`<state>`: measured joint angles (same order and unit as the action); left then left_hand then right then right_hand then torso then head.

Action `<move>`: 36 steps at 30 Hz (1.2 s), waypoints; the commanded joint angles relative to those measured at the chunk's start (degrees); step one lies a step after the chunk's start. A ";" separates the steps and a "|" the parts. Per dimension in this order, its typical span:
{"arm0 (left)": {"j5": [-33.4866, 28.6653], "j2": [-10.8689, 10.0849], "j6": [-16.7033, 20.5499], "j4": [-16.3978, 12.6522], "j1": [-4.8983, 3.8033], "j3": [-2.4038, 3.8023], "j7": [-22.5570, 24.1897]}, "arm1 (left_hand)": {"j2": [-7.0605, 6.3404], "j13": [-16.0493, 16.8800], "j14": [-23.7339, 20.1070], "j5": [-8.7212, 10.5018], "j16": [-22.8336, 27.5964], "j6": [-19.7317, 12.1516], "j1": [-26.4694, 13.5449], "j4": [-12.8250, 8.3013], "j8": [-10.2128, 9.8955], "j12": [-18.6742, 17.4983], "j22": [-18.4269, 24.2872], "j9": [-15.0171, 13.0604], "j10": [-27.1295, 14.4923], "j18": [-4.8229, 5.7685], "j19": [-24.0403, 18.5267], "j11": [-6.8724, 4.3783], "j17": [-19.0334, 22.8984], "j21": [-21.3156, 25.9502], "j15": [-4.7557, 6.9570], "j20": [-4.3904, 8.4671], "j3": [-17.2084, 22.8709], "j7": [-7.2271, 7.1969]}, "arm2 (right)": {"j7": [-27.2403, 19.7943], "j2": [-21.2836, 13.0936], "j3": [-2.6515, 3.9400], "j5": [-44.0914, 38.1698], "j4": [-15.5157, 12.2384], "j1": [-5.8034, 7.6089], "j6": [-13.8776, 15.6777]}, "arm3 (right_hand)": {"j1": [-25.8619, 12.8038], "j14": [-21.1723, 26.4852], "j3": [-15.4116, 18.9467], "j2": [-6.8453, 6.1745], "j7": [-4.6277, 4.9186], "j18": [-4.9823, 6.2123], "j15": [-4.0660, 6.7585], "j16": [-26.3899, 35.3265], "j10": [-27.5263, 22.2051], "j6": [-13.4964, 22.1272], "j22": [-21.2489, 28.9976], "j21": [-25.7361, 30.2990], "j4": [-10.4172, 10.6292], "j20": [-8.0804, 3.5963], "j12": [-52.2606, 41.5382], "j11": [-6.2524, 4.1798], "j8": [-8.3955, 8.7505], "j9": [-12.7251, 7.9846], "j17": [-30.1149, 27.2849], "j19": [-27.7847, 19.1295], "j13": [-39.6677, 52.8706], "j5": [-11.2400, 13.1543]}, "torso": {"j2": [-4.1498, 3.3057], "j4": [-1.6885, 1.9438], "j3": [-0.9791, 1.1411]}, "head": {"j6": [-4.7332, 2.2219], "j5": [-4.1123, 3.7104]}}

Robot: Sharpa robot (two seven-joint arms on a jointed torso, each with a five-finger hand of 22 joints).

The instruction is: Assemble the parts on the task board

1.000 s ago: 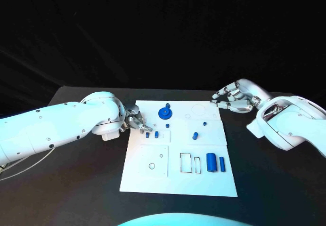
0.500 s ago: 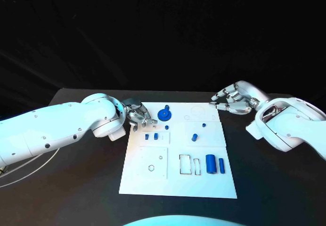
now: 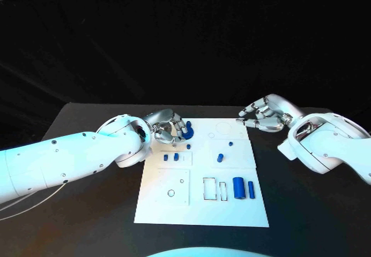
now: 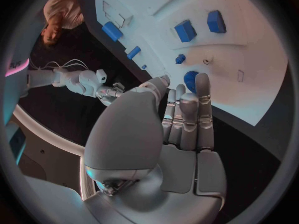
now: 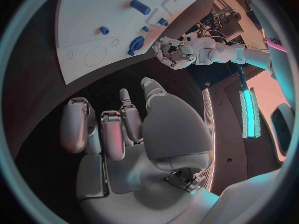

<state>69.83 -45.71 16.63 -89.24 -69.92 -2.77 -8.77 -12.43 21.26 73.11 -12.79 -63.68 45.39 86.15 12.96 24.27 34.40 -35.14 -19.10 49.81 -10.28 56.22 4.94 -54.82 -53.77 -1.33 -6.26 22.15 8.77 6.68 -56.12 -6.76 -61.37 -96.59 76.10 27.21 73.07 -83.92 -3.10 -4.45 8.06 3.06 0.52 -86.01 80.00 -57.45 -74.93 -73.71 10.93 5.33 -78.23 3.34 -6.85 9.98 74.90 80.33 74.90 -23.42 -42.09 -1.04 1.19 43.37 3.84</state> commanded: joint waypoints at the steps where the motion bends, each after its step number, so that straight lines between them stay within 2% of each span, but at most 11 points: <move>1: 12.11 0.97 0.32 0.51 0.22 -0.15 2.82 | -0.30 -1.75 -0.38 -0.06 0.23 0.70 0.74 -0.19 -0.97 -1.30 -0.36 1.36 0.03 -0.30 0.17 0.26 0.94 -0.54 0.11 -0.19 0.66 -0.18 | -0.51 0.09 0.00 0.00 -0.01 -0.05 -0.24 | -0.09 -4.18 0.04 0.31 -0.15 1.11 0.42 0.20 -0.23 0.03 -1.97 0.28 0.30 -0.08 0.32 -0.16 -0.25 0.08 7.22 -0.29 3.34 -0.27 | -0.04 -0.02 0.00 | -0.12 0.07; 7: 19.02 3.08 -3.34 2.17 0.75 -0.41 1.00 | -1.28 -5.78 0.90 -0.02 -1.93 2.92 0.32 0.11 -3.53 -4.11 -1.35 4.58 0.79 -0.29 0.37 0.10 1.43 -1.92 0.25 -0.23 1.27 -0.77 | -0.56 0.13 0.00 0.00 -0.08 -0.09 -0.30 | -0.05 -4.19 0.02 0.34 -0.16 1.11 0.43 0.17 -0.23 0.04 -1.97 0.29 0.29 -0.08 0.31 -0.16 -0.26 0.08 7.28 -0.29 3.34 -0.32 | -0.07 -0.10 0.00 | -0.13 -0.02; 11: 20.90 3.97 -4.74 3.00 0.95 -0.47 0.31 | -1.33 -7.17 1.53 -0.01 -3.13 3.98 0.26 0.10 -4.24 -5.09 -1.71 5.57 1.11 -0.30 0.45 0.18 1.06 -2.41 0.35 -0.20 1.46 -0.90 | -0.57 0.11 -0.01 0.00 -0.13 -0.11 -0.30 | -0.05 -4.19 0.02 0.34 -0.16 1.11 0.43 0.17 -0.23 0.04 -1.97 0.29 0.29 -0.08 0.31 -0.16 -0.26 0.08 7.28 -0.29 3.34 -0.32 | -0.11 -0.10 0.01 | -0.10 -0.15; 23: 22.35 5.23 -7.90 3.94 1.05 -0.48 -1.11 | -1.36 -9.51 2.28 -0.01 -4.99 5.59 0.03 0.12 -5.51 -6.93 -2.35 7.12 1.60 -0.28 0.53 0.34 0.79 -3.27 0.23 -0.37 1.51 -0.95 | -0.53 0.12 -0.01 -0.04 -0.23 -0.11 -0.31 | -0.05 -4.19 0.02 0.34 -0.16 1.11 0.43 0.17 -0.23 0.04 -1.97 0.29 0.29 -0.08 0.31 -0.16 -0.26 0.08 7.28 -0.29 3.34 -0.32 | -0.04 -0.02 0.01 | 0.14 -0.32; 36: 22.46 6.36 -10.32 4.79 1.05 -0.47 -1.64 | -0.70 -11.56 3.64 -0.06 -7.68 8.11 0.64 -0.40 -6.58 -8.32 -5.97 8.45 4.25 0.25 2.49 0.15 -0.67 -6.18 0.37 -0.38 2.48 -1.15 | -0.54 0.22 -0.01 -0.07 -0.25 -0.12 -0.31 | 0.05 -4.20 0.00 0.38 -0.16 1.10 0.43 0.18 -0.18 0.07 -1.99 0.29 0.26 -0.09 0.26 -0.17 -0.27 0.08 7.27 -0.26 3.40 -0.45 | -0.02 0.01 0.01 | 0.20 -0.34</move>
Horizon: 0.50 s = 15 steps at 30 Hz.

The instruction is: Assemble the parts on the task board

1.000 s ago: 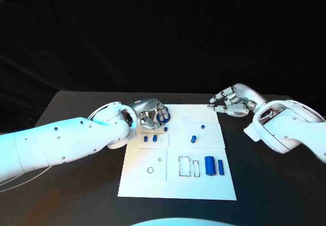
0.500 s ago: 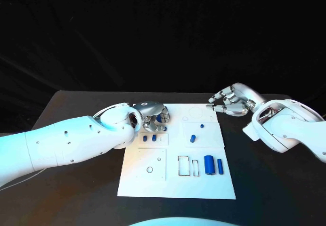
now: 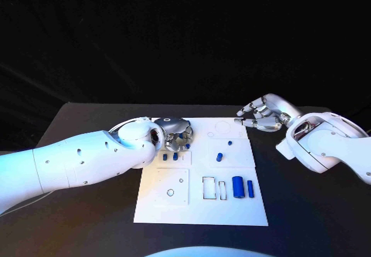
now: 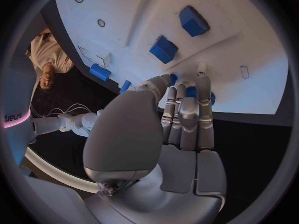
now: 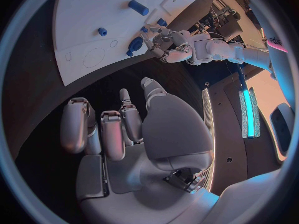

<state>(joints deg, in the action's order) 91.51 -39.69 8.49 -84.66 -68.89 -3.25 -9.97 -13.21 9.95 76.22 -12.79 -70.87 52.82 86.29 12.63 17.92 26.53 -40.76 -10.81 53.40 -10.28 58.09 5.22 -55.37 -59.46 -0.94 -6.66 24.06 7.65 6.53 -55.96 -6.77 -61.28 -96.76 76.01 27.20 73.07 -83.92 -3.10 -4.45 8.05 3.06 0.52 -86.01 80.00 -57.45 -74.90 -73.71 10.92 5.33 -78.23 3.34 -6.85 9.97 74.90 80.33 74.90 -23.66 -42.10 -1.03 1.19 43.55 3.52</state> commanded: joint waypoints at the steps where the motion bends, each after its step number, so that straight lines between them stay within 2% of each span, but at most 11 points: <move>1: 0.78 0.45 -2.20 0.33 0.02 0.02 -0.44 | 0.14 -0.36 0.56 -0.07 -0.58 0.81 0.57 -0.13 -0.31 -0.53 -0.46 0.24 0.83 0.27 0.67 -0.12 -0.12 -0.60 0.00 0.02 0.68 -0.04 | -0.39 0.06 0.01 -0.17 -0.07 -0.03 -0.31 | 0.05 -4.20 0.00 0.39 -0.16 1.11 0.43 0.18 -0.18 0.07 -2.01 0.29 0.27 -0.09 0.26 -0.17 -0.27 0.09 7.27 -0.26 3.40 -0.21 | 0.00 -0.02 -0.02 | -0.04 -0.02; 15: 0.64 1.52 -2.53 1.34 0.04 0.05 -0.36 | 0.98 -1.94 1.22 -0.11 -1.97 2.43 1.63 -1.47 -1.76 -1.91 -3.02 1.44 3.38 0.60 1.66 -0.31 -0.37 -2.88 0.23 0.19 3.25 0.22 | -0.37 0.07 0.01 -0.20 -0.17 -0.02 -0.38 | 0.13 -4.21 -0.02 0.43 -0.16 1.10 0.44 0.15 -0.14 0.07 -2.04 0.28 0.25 -0.10 0.21 -0.18 -0.30 0.10 7.33 -0.24 3.44 -0.30 | -0.04 -0.05 0.03 | 0.09 -0.12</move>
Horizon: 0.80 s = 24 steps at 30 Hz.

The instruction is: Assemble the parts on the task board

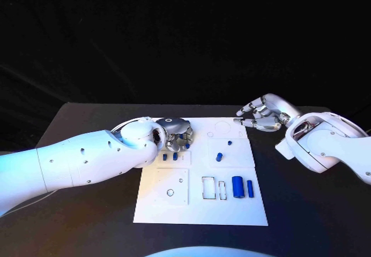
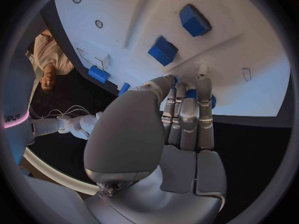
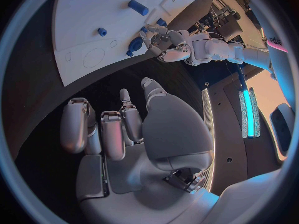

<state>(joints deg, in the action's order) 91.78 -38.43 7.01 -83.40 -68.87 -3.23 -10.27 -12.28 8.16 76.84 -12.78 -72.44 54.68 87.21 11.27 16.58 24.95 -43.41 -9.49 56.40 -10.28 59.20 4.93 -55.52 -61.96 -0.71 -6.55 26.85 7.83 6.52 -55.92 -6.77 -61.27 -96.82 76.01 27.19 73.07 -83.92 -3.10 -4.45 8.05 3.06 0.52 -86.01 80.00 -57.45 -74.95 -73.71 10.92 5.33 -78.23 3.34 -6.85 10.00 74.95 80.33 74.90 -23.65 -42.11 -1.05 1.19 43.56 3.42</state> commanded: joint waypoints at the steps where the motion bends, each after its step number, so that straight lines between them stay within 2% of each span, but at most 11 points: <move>1: 0.34 0.31 -1.10 0.12 0.02 0.04 -0.05 | 0.08 -0.24 0.66 -0.10 -0.49 0.74 0.70 -0.19 -0.49 -0.40 -0.55 0.19 0.59 0.64 0.61 -0.05 -0.24 -0.55 0.04 0.08 0.62 0.06 | -0.35 0.02 0.01 -0.21 -0.12 -0.02 -0.37 | 0.13 -4.21 -0.01 0.43 -0.16 1.10 0.44 0.15 -0.14 0.07 -1.99 0.28 0.25 -0.10 0.21 -0.18 -0.30 0.08 7.29 -0.24 3.44 -0.31 | -0.02 -0.02 0.02 | 0.11 -0.02; 14: -0.10 0.68 -1.93 0.39 0.02 0.06 -0.09 | 0.33 -0.75 1.40 -0.03 -1.59 2.61 0.15 -0.77 -0.91 -0.96 -2.31 0.59 2.57 0.87 1.40 -0.45 -0.93 -2.01 0.31 0.29 1.41 -0.20 | -0.29 -0.02 0.01 -0.22 -0.24 -0.02 -0.43 | 0.13 -4.21 -0.01 0.43 -0.16 1.10 0.44 0.15 -0.14 0.07 -1.99 0.28 0.25 -0.10 0.21 -0.18 -0.30 0.08 7.29 -0.24 3.44 -0.31 | 0.01 0.03 0.02 | 0.35 -0.15; 24: -0.15 0.82 -1.85 0.75 0.02 0.11 -0.27 | 1.07 -0.78 2.78 -0.03 -3.19 4.87 0.58 -2.24 -1.11 -1.40 -5.30 0.71 5.09 1.38 3.32 -1.00 -2.79 -4.27 0.81 0.69 2.23 -0.41 | -0.30 -0.06 0.01 -0.23 -0.31 -0.02 -0.40 | 0.13 -4.21 -0.01 0.43 -0.16 1.10 0.44 0.15 -0.14 0.07 -1.99 0.28 0.25 -0.10 0.21 -0.18 -0.30 0.08 7.29 -0.24 3.44 -0.31 | 0.02 -0.01 0.03 | 0.38 -0.17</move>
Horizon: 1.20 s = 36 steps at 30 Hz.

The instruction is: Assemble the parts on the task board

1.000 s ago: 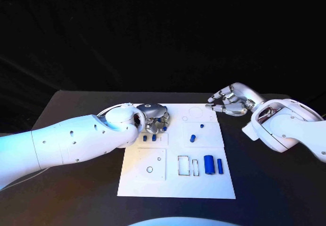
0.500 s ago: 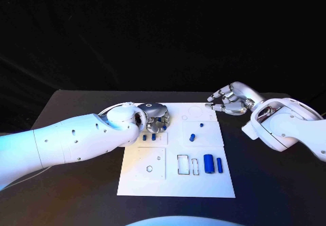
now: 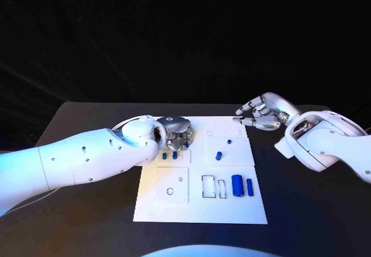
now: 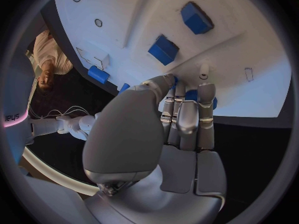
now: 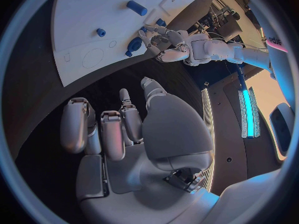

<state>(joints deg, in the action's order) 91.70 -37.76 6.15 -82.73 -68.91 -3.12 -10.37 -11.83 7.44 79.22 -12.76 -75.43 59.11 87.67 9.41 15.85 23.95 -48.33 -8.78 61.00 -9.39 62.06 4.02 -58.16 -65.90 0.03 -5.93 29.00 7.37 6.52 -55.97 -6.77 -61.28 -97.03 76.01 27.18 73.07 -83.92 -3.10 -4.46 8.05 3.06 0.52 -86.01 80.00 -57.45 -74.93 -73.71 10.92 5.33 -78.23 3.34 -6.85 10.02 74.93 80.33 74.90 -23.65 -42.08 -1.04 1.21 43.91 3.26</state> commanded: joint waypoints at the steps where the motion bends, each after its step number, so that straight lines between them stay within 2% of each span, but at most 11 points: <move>1: -0.07 0.15 -0.81 0.09 0.06 0.00 -0.09 | 0.65 -0.09 0.46 -0.07 -0.24 0.55 0.13 -0.50 -0.49 -0.59 -0.51 0.02 0.60 0.52 0.54 -0.08 -0.13 -0.45 0.09 0.10 0.17 0.06 | -0.30 -0.01 0.01 -0.23 -0.10 -0.02 -0.39 | 0.13 -4.21 -0.01 0.43 -0.16 1.10 0.44 0.15 -0.13 0.07 -2.01 0.28 0.25 -0.10 0.21 -0.18 -0.30 0.06 7.30 -0.24 3.45 -0.32 | -0.02 -0.01 0.02 | 0.00 -0.01; 10: -0.88 0.06 1.22 -0.35 0.06 0.21 0.91 | 0.57 -0.44 0.71 -0.05 -0.38 1.11 -0.30 -1.10 -1.52 -2.37 -1.22 0.27 1.44 0.64 0.84 0.03 0.08 -1.11 0.07 0.10 0.77 0.24 | -0.34 0.03 0.01 -0.26 -0.04 -0.01 -0.38 | 0.13 -4.21 -0.01 0.43 -0.16 1.10 0.44 0.15 -0.13 0.07 -2.01 0.28 0.25 -0.10 0.21 -0.18 -0.30 0.06 7.30 -0.24 3.45 -0.32 | 0.06 0.04 -0.01 | -0.24 0.03; 16: -1.85 -0.83 2.29 -1.59 0.07 0.57 1.43 | 0.50 -0.51 1.02 -0.03 -0.75 1.41 -0.65 -1.17 -1.82 -2.94 -1.46 0.32 1.80 0.67 0.97 0.07 -0.55 -1.31 0.05 0.08 0.83 0.31 | -0.39 0.10 0.01 -0.26 0.08 -0.02 -0.38 | 0.13 -4.21 -0.01 0.43 -0.16 1.10 0.44 0.15 -0.13 0.07 -2.01 0.28 0.25 -0.10 0.21 -0.18 -0.30 0.06 7.30 -0.24 3.45 -0.32 | 0.09 0.07 -0.04 | -0.53 0.06; 17: -2.29 -1.25 2.47 -2.10 0.07 0.83 1.50 | 0.50 -0.54 1.91 -0.03 -1.99 1.56 -0.81 -1.21 -1.97 -3.21 -1.56 0.34 1.99 0.68 1.03 0.07 -3.08 -1.40 0.03 0.08 0.85 0.33 | -0.40 0.12 0.01 -0.26 0.12 -0.02 -0.37 | 0.13 -4.21 -0.01 0.43 -0.16 1.10 0.44 0.15 -0.13 0.07 -2.01 0.28 0.25 -0.10 0.21 -0.18 -0.30 0.06 7.30 -0.24 3.45 -0.32 | 0.08 0.07 -0.02 | -0.59 0.12; 19: -3.02 -1.91 2.56 -2.85 0.06 1.21 1.50 | 0.50 -0.55 1.05 -0.02 -0.78 1.61 -0.85 -1.22 -2.00 -3.28 -1.65 0.34 2.04 0.70 1.08 0.07 -0.30 -1.45 0.03 0.08 0.85 0.33 | -0.42 0.13 0.01 -0.26 0.16 -0.02 -0.37 | 0.13 -4.21 -0.01 0.43 -0.16 1.10 0.44 0.15 -0.13 0.07 -2.01 0.28 0.25 -0.10 0.21 -0.18 -0.30 0.06 7.30 -0.24 3.45 -0.32 | 0.06 0.07 -0.01 | -0.65 0.16; 24: -5.07 -3.85 2.47 -4.53 0.02 1.85 1.21 | 0.46 -0.58 1.01 0.02 -0.70 1.90 -1.38 -1.10 -2.23 -3.73 -1.86 0.36 2.37 0.74 1.24 0.07 -0.04 -1.60 0.01 0.06 0.73 0.34 | -0.39 0.14 0.01 -0.26 0.23 -0.02 -0.36 | 0.13 -4.21 -0.01 0.43 -0.16 1.10 0.44 0.15 -0.13 0.07 -2.01 0.28 0.25 -0.10 0.21 -0.18 -0.30 0.06 7.30 -0.24 3.45 -0.32 | 0.12 0.18 0.04 | -0.83 0.30; 28: -6.21 -5.23 1.63 -5.19 0.00 2.03 0.71 | 0.45 -0.59 1.02 0.02 -0.71 1.95 -1.49 -1.07 -2.28 -3.82 -1.88 0.36 2.43 0.75 1.26 0.07 -0.04 -1.62 0.01 0.06 0.70 0.33 | -0.38 0.16 0.01 -0.26 0.27 -0.02 -0.37 | 0.13 -4.21 -0.01 0.43 -0.16 1.10 0.44 0.15 -0.13 0.07 -2.01 0.28 0.25 -0.10 0.21 -0.18 -0.30 0.06 7.30 -0.24 3.45 -0.32 | 0.11 0.23 -0.01 | -0.80 0.25; 36: -7.47 -7.03 0.20 -4.74 0.00 2.10 0.10 | 0.43 -0.60 0.98 0.02 -0.63 2.03 -1.65 -1.04 -2.38 -4.00 -1.79 0.38 2.53 0.73 1.20 0.06 0.17 -1.57 0.02 0.05 0.65 0.30 | -0.37 0.14 0.01 -0.26 0.32 -0.02 -0.35 | 0.13 -4.21 -0.01 0.43 -0.16 1.10 0.44 0.15 -0.13 0.07 -2.01 0.28 0.25 -0.10 0.21 -0.18 -0.30 0.06 7.30 -0.24 3.45 -0.32 | 0.16 0.21 0.01 | -0.63 0.25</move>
<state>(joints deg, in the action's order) 85.96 -44.71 7.65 -87.49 -68.89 -1.06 -9.97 -11.46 6.89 80.50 -12.75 -76.31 60.82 86.66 8.51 13.69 20.18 -50.12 -8.36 63.04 -9.37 62.88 4.01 -58.06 -67.24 0.09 -5.94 29.90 7.68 6.49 -55.85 -6.77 -61.28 -96.73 76.01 27.18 73.07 -83.92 -3.10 -4.46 8.05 3.06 0.52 -86.01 80.00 -57.45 -74.91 -73.71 10.92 5.33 -78.23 3.34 -6.85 10.00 74.92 80.33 74.90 -23.64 -41.95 -0.82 1.22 43.24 3.48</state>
